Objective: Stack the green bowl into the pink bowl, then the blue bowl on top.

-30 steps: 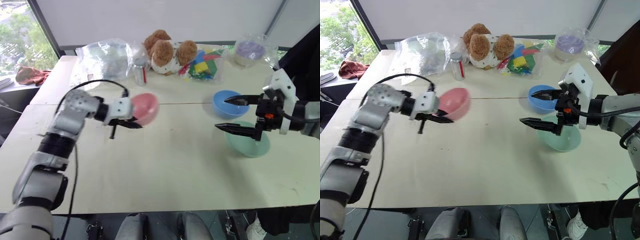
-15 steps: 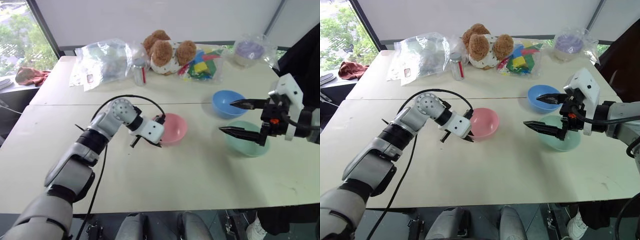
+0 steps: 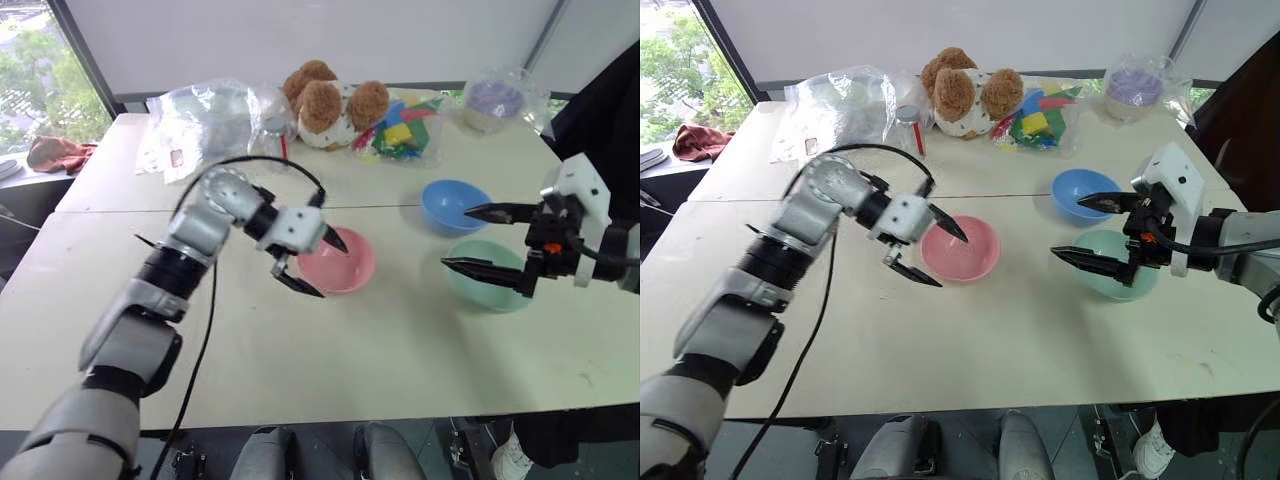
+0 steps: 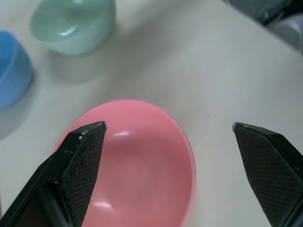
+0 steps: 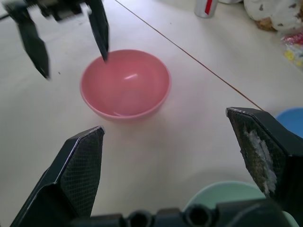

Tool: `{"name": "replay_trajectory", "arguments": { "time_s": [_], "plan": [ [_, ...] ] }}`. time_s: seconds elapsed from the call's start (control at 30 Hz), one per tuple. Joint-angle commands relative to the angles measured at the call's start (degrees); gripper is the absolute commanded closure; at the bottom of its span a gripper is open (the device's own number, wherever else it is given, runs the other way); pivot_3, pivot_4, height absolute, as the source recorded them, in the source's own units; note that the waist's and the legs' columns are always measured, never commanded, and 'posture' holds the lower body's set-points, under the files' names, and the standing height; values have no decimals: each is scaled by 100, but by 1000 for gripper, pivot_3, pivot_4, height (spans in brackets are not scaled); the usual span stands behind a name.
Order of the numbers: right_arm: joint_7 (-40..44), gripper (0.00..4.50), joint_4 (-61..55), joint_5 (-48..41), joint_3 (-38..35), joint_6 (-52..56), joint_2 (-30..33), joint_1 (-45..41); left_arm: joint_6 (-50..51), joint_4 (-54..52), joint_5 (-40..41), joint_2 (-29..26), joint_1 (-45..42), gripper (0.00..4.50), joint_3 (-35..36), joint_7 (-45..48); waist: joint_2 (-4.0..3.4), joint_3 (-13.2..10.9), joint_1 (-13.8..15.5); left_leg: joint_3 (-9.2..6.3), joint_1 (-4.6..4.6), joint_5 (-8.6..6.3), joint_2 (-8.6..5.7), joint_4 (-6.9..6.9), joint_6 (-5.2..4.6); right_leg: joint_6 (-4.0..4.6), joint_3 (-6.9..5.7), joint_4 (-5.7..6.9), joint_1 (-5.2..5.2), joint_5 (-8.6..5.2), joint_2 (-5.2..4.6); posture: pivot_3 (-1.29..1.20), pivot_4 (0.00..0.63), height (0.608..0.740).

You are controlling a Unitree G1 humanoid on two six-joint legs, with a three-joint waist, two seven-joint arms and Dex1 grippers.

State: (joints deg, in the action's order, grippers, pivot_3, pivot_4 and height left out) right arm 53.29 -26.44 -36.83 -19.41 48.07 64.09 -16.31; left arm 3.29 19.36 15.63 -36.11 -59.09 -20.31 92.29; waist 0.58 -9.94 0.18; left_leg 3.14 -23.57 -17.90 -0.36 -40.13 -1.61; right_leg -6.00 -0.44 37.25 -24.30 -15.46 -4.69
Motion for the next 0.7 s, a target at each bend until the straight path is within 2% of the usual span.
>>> {"name": "replay_trajectory", "arguments": {
  "time_s": [0.03,0.17,0.27,0.43,0.53,0.7],
  "plan": [
    [-175,0,153,318,158,-32,56,185,1162,-258,797,-473,-36,80,987,-40,-1,1,-12,-1,0,0,1,0,0,0,-1,0,0,0,1,0,150,740],
    [-359,0,348,633,516,7,0,427,2005,-426,1201,-864,215,80,1787,-527,-2,1,18,1,0,1,-2,-1,1,-1,-4,0,2,0,0,0,150,740],
    [-534,0,517,987,1044,-25,-82,576,2583,-810,1571,-1175,662,80,2453,-934,0,2,18,1,0,5,-3,-2,8,-1,-5,-1,4,0,0,0,150,740],
    [-635,0,836,1493,1688,-210,-154,578,3201,-1622,2029,-1395,1256,80,2984,-1314,1,1,45,2,-1,16,-4,-2,28,-1,-2,-2,4,0,-1,0,150,740],
    [-585,788,1067,1813,2043,-388,-172,484,3501,-2060,2266,-1568,1711,0,3198,-1413,0,2,25,3,5,17,-4,-3,29,-1,-1,-2,8,0,-1,0,150,740],
    [-354,3351,1157,1956,2113,-614,-155,344,3418,-2130,2181,-1748,2032,0,3222,-1505,1,1,23,2,7,19,-3,-1,33,0,-1,6,7,-1,2,0,150,740]
  ]
}}
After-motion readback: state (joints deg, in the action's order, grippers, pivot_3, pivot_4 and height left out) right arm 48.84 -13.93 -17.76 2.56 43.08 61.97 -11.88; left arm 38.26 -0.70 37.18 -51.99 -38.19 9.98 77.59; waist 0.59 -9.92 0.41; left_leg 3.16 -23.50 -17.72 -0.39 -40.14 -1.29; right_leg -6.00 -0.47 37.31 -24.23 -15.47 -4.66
